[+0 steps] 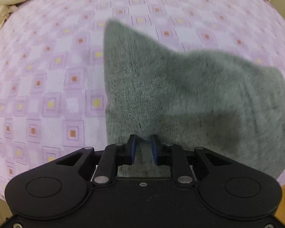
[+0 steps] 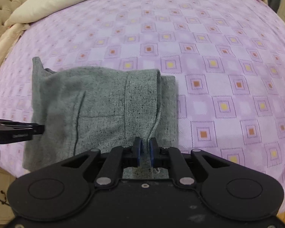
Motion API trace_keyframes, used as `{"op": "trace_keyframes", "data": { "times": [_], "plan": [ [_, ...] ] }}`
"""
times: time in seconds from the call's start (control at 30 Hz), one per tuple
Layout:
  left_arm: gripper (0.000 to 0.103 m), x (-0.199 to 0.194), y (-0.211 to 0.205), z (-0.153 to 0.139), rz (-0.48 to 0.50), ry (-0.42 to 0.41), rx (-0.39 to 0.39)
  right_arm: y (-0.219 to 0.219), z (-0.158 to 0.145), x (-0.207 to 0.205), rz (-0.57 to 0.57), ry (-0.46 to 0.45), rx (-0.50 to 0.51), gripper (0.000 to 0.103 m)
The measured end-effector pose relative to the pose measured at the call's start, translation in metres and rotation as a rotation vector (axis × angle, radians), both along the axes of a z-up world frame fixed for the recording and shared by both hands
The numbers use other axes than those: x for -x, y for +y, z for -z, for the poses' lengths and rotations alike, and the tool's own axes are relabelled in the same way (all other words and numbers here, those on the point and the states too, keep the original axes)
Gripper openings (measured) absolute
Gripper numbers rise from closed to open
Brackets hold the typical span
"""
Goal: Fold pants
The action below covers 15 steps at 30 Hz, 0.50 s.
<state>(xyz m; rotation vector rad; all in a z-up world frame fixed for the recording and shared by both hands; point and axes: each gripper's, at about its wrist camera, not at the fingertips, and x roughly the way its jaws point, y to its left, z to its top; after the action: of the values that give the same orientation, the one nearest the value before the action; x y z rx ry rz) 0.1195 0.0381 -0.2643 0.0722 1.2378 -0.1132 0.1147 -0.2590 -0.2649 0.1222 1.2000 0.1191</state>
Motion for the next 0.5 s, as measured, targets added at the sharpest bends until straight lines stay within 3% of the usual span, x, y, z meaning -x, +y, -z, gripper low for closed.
{"op": "trace_keyframes", "data": {
  "times": [0.13,0.27,0.37,0.5],
  "plan": [
    [0.028,-0.003,0.001,-0.038,0.037,-0.120,-0.022,-0.004,-0.025,0.000,0.030,-0.089,0.060,0.016],
    [0.027,-0.032,-0.001,-0.046,0.094,-0.131,0.025,0.015,-0.042,-0.010,-0.035,-0.174,0.035,0.016],
    [0.028,-0.060,-0.006,-0.030,0.165,-0.100,0.037,0.037,-0.032,-0.027,-0.081,-0.148,0.004,0.016],
    [0.030,-0.092,-0.004,-0.007,0.173,-0.090,-0.004,0.057,-0.003,-0.041,-0.086,-0.067,0.103,0.013]
  ]
}}
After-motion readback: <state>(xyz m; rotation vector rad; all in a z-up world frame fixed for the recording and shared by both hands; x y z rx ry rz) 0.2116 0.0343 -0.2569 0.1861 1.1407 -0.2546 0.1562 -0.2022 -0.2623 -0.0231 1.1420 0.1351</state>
